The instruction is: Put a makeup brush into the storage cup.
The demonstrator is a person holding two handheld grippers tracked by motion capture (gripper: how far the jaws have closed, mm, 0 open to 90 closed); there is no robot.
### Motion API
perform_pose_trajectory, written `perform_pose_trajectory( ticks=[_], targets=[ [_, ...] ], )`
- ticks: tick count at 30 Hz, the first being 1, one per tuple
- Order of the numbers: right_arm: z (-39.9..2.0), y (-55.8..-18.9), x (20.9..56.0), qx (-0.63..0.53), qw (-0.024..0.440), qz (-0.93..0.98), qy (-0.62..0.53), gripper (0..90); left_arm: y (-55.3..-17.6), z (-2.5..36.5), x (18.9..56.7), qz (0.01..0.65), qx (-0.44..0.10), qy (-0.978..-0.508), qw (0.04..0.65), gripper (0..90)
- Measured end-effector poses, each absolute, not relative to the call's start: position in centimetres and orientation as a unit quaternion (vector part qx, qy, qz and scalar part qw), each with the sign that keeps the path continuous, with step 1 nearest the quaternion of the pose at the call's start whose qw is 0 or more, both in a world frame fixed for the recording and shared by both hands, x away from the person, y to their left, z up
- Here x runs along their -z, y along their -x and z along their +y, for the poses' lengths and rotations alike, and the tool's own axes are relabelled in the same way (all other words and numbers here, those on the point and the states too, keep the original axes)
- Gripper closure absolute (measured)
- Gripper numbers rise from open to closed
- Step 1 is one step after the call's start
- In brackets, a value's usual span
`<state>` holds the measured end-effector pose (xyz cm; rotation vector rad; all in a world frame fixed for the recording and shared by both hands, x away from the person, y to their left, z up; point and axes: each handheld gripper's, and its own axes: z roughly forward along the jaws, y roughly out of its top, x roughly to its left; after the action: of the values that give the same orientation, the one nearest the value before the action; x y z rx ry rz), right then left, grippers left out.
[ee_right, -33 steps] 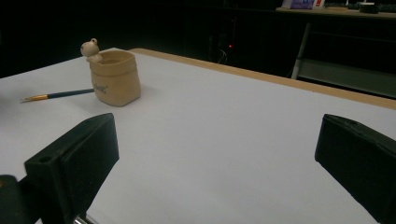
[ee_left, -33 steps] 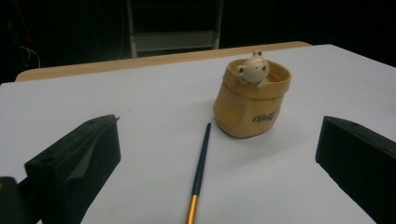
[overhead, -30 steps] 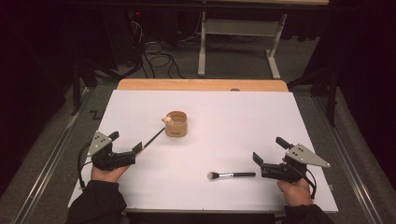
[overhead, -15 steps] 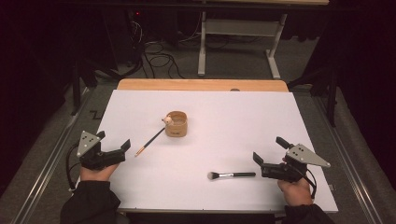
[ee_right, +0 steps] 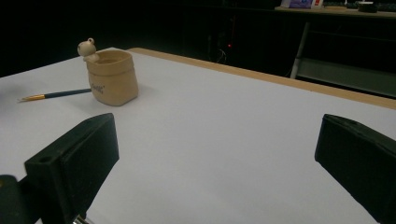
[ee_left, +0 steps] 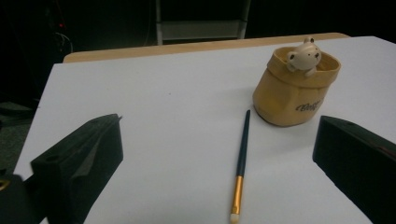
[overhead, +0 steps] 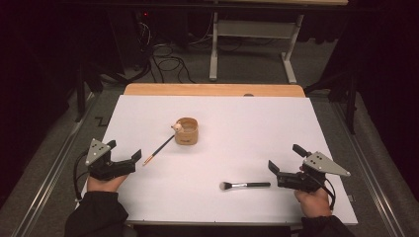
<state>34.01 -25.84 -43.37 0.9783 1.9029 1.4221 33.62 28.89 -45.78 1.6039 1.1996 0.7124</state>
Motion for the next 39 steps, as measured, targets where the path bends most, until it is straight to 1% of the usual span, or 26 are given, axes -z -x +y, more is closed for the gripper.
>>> perform_pose_trajectory(
  ticks=[4, 8, 16, 23, 32, 39],
  targets=[
    [-25.7, -34.4, 43.2, -0.526, 0.285, 0.712, -0.367, 0.6, -33.6, 28.7, 45.9, 0.492, -0.285, -0.666, 0.483, 3.8],
    [-25.5, -34.7, 42.9, -0.521, 0.286, 0.717, -0.364, 0.6, -33.9, 28.4, 46.3, 0.491, -0.279, -0.682, 0.466, 3.5],
    [-26.0, -34.5, 43.6, -0.514, 0.287, 0.718, -0.372, 0.5, -34.0, 28.0, 46.5, 0.497, -0.266, -0.703, 0.433, 3.5],
    [-26.5, -34.4, 43.9, -0.518, 0.282, 0.716, -0.375, 0.5, -33.3, 28.2, 46.7, 0.506, -0.257, -0.704, 0.427, 3.1],
    [-25.9, -35.7, 44.0, -0.523, 0.273, 0.718, -0.37, 0.6, -31.6, 29.2, 46.7, 0.524, -0.262, -0.691, 0.424, 3.1],
    [-25.3, -35.9, 44.0, -0.522, 0.27, 0.721, -0.367, 0.6, -30.9, 29.6, 46.9, 0.528, -0.262, -0.691, 0.42, 3.1]
  ],
)
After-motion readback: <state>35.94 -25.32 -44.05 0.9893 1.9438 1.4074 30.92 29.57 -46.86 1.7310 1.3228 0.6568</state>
